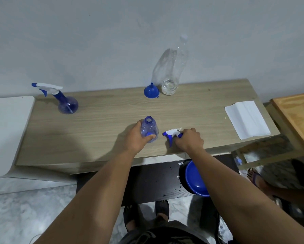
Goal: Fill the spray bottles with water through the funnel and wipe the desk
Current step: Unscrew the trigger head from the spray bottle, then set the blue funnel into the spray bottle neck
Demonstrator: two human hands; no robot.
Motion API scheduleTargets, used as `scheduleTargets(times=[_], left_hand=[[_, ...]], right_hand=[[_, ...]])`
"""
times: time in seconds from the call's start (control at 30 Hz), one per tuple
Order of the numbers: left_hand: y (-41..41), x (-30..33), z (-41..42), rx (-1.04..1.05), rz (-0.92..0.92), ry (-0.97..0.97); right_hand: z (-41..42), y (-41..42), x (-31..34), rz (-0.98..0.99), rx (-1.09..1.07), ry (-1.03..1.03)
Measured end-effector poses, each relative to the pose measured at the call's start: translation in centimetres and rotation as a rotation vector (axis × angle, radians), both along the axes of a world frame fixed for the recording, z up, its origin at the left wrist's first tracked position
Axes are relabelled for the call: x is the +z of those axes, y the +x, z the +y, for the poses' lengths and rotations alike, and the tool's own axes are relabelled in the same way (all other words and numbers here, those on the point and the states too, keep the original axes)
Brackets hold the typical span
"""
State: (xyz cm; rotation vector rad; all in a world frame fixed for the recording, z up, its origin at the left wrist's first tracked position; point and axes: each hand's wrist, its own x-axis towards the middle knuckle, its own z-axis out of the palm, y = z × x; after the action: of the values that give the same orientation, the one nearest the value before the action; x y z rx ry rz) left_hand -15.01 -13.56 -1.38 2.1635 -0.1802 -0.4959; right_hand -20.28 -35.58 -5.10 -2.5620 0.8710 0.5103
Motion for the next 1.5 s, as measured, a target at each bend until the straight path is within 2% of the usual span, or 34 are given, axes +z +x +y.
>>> scheduleTargets(times=[0.2, 0.43, 0.57, 0.77, 0.9, 1.07, 1.17, 1.33, 1.5], left_hand=[[1.1, -0.7, 0.2, 0.002, -0.004, -0.016], [5.8, -2.4, -0.2, 0.064, -0.026, -0.044], [9.5, -3.1, -0.1, 0.075, -0.024, -0.066], [13.3, -3.5, 0.7, 0.078, -0.055, -0.044], [14.2, -4.4, 0.7, 0.083, -0.054, -0.079], [14.8, -5.1, 0.8, 0.063, -0.071, -0.064], [15.1, -5.0, 0.8, 0.065, -0.067, -0.069], [15.2, -4.9, 1.0, 0.043, -0.048, -0.103], [14.3, -4.4, 0.8, 0.062, -0.037, -0.133]], right_hand=[[0.2, 3.7, 2.6, -0.202, -0.033, 0.024], [1.0, 14.6, 5.7, -0.285, 0.169, 0.161], [2.1, 20.5, 4.4, -0.26, 0.238, 0.195], [3.5, 26.2, 0.8, -0.168, 0.339, 0.07], [4.0, 27.6, -0.3, -0.093, 0.408, -0.076], [4.6, 28.0, 0.2, 0.117, 0.45, -0.221], [4.8, 28.3, 0.0, 0.104, 0.486, -0.248], [4.6, 27.9, 1.2, 0.119, 0.49, -0.236], [3.3, 27.0, 2.3, 0.025, 0.383, -0.066]])
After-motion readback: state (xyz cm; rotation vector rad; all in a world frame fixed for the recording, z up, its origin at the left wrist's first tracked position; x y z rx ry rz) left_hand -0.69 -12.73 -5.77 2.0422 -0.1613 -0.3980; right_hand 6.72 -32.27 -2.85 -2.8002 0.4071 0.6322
